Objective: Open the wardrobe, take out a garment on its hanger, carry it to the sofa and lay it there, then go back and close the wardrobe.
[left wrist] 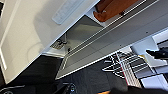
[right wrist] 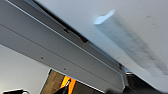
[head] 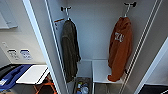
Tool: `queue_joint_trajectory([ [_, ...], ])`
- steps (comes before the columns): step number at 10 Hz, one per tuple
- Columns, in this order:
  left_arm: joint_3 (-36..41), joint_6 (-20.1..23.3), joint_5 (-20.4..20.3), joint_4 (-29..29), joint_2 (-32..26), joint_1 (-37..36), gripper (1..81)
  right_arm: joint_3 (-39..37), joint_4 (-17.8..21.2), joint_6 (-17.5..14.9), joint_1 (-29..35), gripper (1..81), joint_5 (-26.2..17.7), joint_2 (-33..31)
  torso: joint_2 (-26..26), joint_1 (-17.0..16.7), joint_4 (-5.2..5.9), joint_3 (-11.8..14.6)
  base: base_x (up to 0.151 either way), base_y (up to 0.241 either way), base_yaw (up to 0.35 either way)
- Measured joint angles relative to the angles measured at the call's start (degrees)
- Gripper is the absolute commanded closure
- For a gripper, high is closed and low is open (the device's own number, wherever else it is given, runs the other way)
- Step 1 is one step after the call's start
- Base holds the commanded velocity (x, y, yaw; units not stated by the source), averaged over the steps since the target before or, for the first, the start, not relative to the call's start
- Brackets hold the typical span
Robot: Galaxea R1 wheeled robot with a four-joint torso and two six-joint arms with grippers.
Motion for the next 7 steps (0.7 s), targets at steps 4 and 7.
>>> queue_joint_trajectory([
  [4, -15.38, -2.26, -7.52, -3.71, 7.25, 2.45, 1.0, -21.92, 8.66, 1.54, -2.12, 1.0, -2.21, 4.16, -0.09, -0.07, -0.02, 0.06, 0.000, 0.000, 0.000],
  [7, -28.32, -3.33, -8.00, -6.92, 16.79, 3.66, 1.0, -37.90, 13.04, 2.43, -3.77, 1.0, -5.21, 10.64, -0.09, -0.09, 0.00, 0.06, 0.000, 0.000, 0.000],
])
